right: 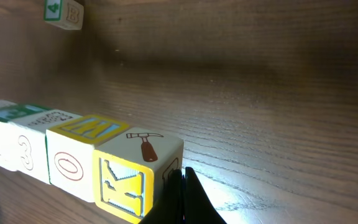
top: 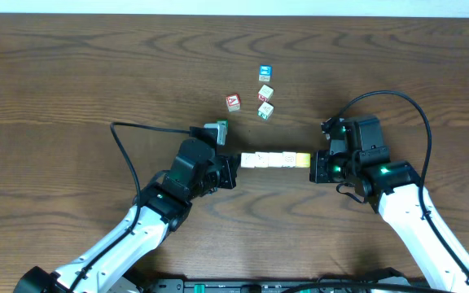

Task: Lift 5 blocks

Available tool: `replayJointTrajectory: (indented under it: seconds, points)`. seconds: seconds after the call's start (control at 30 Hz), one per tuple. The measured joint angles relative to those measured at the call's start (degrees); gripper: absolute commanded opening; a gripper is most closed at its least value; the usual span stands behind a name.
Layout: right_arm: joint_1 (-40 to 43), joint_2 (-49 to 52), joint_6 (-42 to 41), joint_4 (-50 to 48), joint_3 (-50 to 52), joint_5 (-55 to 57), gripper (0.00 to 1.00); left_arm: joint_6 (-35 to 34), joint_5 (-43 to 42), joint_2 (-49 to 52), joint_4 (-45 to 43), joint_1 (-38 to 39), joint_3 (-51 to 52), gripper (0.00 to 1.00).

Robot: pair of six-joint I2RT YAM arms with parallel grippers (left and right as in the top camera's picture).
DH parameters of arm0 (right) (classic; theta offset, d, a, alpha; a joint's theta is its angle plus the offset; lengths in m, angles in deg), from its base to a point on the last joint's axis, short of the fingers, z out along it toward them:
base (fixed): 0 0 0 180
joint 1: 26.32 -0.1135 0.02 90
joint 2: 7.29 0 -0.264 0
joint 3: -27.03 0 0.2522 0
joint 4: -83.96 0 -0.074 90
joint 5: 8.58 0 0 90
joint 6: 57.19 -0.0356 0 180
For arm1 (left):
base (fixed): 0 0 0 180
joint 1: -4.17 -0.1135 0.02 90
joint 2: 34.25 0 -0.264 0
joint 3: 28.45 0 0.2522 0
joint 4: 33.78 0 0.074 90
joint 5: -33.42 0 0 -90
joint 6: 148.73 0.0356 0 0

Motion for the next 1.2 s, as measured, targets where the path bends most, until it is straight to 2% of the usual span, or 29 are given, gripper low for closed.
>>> replayJointTrajectory:
  seconds: [1.2]
  points:
    - [-0.1,1.0,0.4,1.0,-0.4,-0.9,0.01,-1.7,-1.0,0.0,3.5,0.0,0.0,0.07]
